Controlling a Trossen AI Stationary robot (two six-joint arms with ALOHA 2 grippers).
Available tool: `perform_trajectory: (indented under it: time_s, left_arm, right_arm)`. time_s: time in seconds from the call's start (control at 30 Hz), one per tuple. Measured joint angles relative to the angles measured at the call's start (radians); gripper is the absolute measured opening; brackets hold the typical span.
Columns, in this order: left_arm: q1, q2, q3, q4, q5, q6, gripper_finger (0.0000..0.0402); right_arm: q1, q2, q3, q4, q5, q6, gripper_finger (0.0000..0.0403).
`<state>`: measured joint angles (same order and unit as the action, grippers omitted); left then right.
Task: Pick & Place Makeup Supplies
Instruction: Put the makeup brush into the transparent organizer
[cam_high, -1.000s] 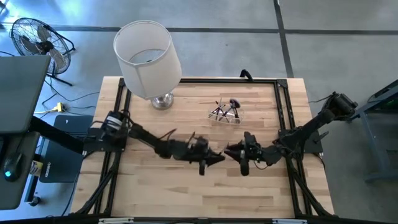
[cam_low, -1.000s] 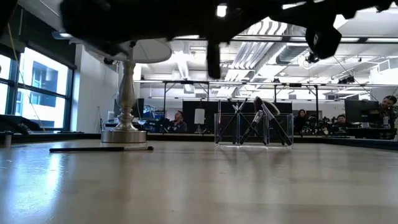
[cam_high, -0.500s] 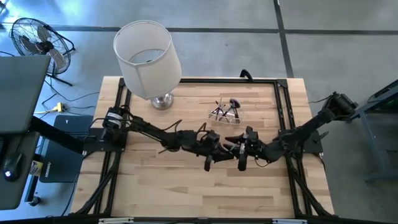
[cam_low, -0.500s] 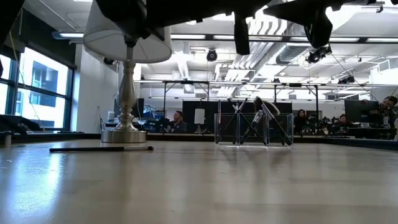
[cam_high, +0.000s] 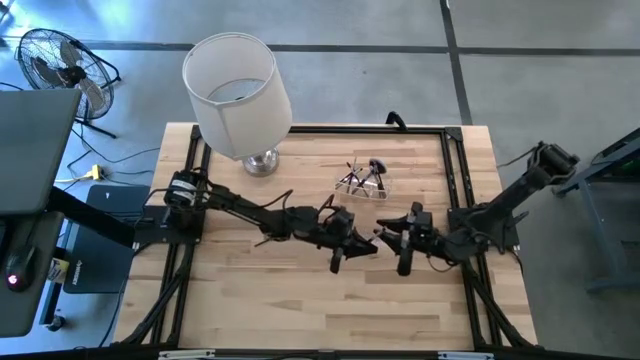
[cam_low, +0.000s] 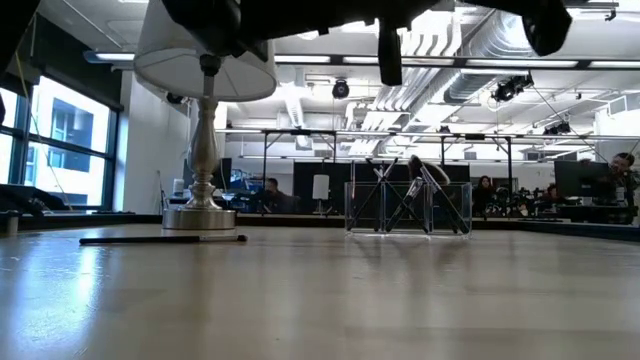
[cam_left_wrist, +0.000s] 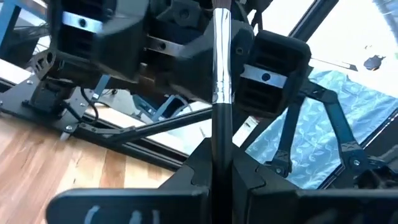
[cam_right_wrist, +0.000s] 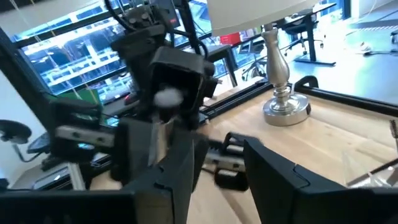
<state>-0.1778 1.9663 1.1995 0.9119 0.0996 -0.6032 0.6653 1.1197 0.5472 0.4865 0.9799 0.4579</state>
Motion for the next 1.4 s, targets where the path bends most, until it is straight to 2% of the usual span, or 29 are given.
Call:
perform_trajectory:
  time_s: [0.2, 0.47, 0.73, 0.87, 0.93, 1.17, 1.4]
  left_arm:
    - [0.018, -0.052, 0.004, 0.021, 0.004, 0.001, 0.001]
    - [0.022, -0.068, 0.001, -0.024, -0.002, 0.032, 0.0011]
    - [0.02, -0.067, 0.001, -0.083, -0.018, 0.021, 0.0011]
    - [0.023, -0.065, 0.0, -0.117, -0.058, 0.015, 0.0011]
    - [0.022, -0.065, 0.001, -0.136, -0.063, 0.005, 0.0011]
    - [0.022, -0.065, 0.0, -0.138, -0.076, -0.008, 0.0011]
    - [0.022, -0.065, 0.0, -0.138, -0.111, -0.031, 0.0011]
  right_arm:
    - [0.057, -0.054, 0.0, -0.105, 0.027, 0.106, 0.0152]
    - [0.03, -0.054, 0.0, -0.061, -0.039, 0.111, 0.0185]
    - [-0.068, -0.053, 0.001, -0.008, -0.223, 0.076, 0.0214]
    - [-0.105, -0.053, 0.001, 0.037, -0.344, 0.059, 0.0217]
    - [-0.117, -0.053, 0.0, 0.056, -0.371, 0.046, 0.0216]
    - [-0.155, -0.053, 0.0, 0.069, -0.339, 0.067, 0.0213]
    - [-0.17, -0.053, 0.0, 0.073, -0.369, 0.114, 0.0209]
